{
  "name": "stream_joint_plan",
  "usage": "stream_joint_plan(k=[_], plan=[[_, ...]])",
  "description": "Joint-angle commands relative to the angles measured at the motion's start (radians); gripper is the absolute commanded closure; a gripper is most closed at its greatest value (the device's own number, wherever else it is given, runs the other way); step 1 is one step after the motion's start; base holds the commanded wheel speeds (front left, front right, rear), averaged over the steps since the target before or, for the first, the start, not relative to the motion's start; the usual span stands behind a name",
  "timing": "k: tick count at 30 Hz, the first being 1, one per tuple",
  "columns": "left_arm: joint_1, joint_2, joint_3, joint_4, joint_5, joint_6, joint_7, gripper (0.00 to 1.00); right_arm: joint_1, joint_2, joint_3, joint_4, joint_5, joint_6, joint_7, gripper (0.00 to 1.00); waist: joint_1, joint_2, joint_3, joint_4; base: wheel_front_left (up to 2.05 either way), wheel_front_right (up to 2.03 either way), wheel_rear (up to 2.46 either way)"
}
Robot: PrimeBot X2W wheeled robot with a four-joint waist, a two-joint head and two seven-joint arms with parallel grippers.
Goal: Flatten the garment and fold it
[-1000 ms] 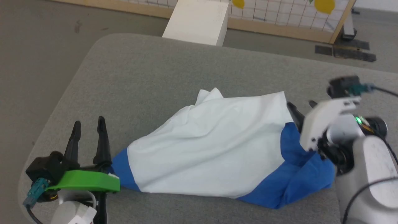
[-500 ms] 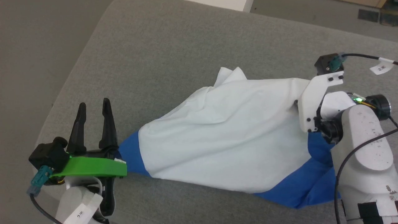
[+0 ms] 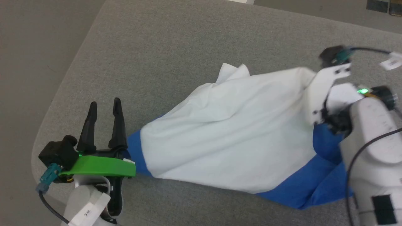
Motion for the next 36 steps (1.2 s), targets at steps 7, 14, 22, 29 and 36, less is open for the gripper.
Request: stream_joint_plan(k=[7, 14, 22, 29, 36], plan=[[-0.038, -0.007, -0.042, 0.010, -0.002, -0.012, -0.004, 0.00, -0.209, -0.124, -0.199, -0.024, -0.110, -0.002, -0.006, 1.00, 0.0000, 0.0065, 0.038, 0.029, 0.00, 0.00, 0.00], [-0.054, -0.007, -0.069, 0.026, -0.023, -0.015, -0.004, 0.00, -0.258, -0.119, -0.322, 0.031, -0.280, -0.002, -0.005, 0.00, 0.0000, 0.0065, 0.066, 0.048, 0.00, 0.00, 0.00], [-0.040, -0.007, -0.053, 0.050, -0.006, -0.016, -0.005, 0.00, -0.222, -0.078, -0.358, 0.016, -0.203, -0.002, -0.181, 0.00, 0.0000, 0.0065, -0.012, 0.010, 0.00, 0.00, 0.00], [0.007, 0.002, -0.047, 0.078, 0.004, -0.016, -0.005, 0.00, -0.032, -0.035, -0.298, -0.130, -0.013, -0.002, -0.372, 0.00, 0.0000, 0.0065, -0.125, -0.079, 0.00, 0.00, 0.00], [0.047, 0.020, -0.048, 0.102, -0.007, -0.013, 0.005, 0.00, 0.285, 0.017, -0.287, -0.316, 0.108, -0.002, -0.455, 0.00, 0.0000, 0.0065, -0.209, -0.172, 0.00, 0.00, 0.00]])
